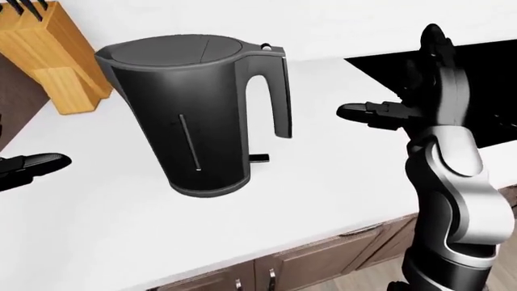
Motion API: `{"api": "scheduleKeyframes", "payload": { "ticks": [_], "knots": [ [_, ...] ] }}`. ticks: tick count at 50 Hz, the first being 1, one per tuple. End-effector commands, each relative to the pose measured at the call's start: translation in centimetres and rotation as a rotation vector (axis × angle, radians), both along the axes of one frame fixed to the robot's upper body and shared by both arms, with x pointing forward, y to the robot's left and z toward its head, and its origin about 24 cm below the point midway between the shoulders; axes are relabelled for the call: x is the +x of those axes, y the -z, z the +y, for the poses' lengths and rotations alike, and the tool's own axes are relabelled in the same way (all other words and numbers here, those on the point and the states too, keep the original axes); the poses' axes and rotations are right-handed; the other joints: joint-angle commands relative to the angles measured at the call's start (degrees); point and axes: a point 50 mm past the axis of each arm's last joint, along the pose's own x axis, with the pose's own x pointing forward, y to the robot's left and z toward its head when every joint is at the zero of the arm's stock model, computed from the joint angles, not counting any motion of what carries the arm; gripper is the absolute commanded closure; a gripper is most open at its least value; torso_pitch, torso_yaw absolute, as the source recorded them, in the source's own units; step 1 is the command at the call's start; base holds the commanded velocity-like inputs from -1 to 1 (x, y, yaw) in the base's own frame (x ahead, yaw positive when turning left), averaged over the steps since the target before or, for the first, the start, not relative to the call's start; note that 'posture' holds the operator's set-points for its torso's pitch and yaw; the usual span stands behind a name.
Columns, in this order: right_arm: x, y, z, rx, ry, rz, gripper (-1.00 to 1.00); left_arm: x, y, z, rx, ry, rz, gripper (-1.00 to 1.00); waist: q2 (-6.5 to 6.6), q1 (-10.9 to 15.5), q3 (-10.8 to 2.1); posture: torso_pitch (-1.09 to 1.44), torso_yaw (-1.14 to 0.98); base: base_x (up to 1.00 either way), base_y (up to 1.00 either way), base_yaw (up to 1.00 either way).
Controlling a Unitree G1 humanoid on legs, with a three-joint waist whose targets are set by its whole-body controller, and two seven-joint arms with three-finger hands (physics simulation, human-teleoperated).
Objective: Press the button to open the lid of the electric kettle.
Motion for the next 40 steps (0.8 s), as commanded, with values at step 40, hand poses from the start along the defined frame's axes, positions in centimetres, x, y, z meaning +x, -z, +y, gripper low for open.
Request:
{"api": "scheduleKeyframes", "payload": {
  "ticks": [40],
  "knots": [
    [-0.25, -1.79, 0.23, -0.027, 0.000, -0.086, -1.00, -0.56, -1.48, -0.59, 0.048, 0.019, -0.094, -1.00, 0.42, 0.5, -16.97, -0.41, 0.00, 0.00, 0.00, 0.00]
  ]
}}
